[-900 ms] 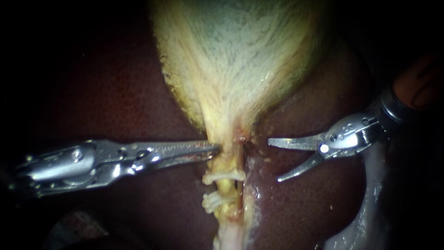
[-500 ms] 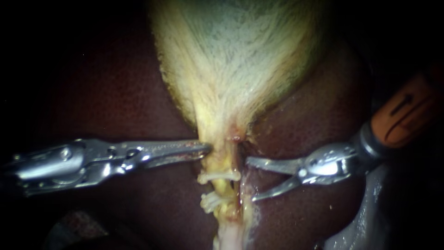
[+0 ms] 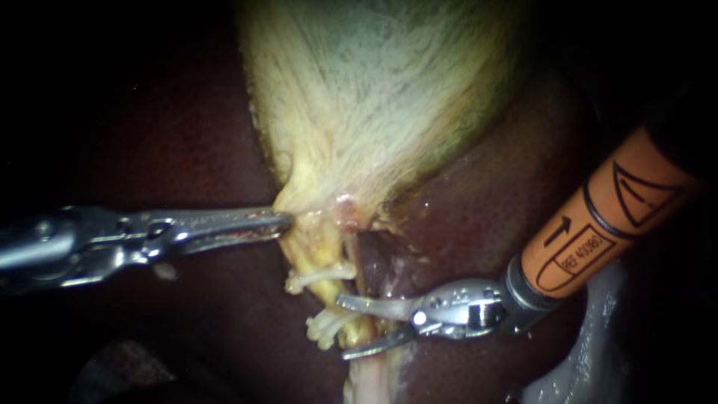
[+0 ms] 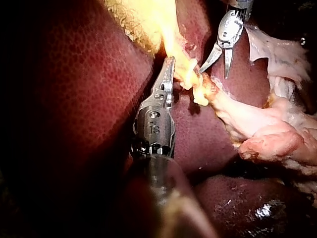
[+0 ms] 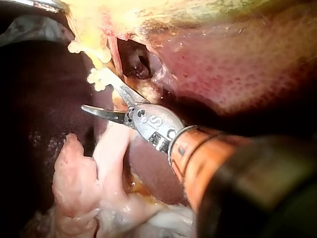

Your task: Go to the cutting position left tube

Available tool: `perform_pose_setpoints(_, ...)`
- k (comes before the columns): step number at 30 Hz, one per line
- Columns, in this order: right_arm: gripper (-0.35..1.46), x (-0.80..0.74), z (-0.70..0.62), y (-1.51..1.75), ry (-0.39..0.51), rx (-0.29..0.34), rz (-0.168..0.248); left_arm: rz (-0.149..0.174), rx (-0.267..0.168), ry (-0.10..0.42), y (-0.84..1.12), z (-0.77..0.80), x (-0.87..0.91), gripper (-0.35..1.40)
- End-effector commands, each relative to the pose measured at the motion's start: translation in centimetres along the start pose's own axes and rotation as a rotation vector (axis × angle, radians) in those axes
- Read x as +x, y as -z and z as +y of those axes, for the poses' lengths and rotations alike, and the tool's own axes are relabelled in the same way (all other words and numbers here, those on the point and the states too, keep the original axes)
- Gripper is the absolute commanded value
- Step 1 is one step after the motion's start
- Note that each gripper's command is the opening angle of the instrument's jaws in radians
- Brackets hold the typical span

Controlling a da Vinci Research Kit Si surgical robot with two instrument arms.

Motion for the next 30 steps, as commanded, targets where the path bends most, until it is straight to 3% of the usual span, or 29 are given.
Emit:
perform_pose_setpoints(1,1.36,0.0,0.01,0.01,0.0,-0.008,-0.007,0.0,-0.002,0.0,0.0,-0.02,-0.01,-0.35)
perform_pose_setpoints(11,1.35,0.03,0.13,-0.05,-0.007,-0.057,-0.047,-0.001,-0.014,0.0,0.01,-0.13,-0.02,-0.35)
perform_pose_setpoints(20,1.35,0.13,0.17,-0.2,-0.019,-0.066,-0.045,-0.002,0.002,-0.001,0.02,-0.25,-0.02,-0.35)
perform_pose_setpoints(30,1.31,0.18,0.08,-0.29,0.002,0.052,-0.029,-0.002,0.01,-0.003,0.0,-0.29,0.0,-0.35)
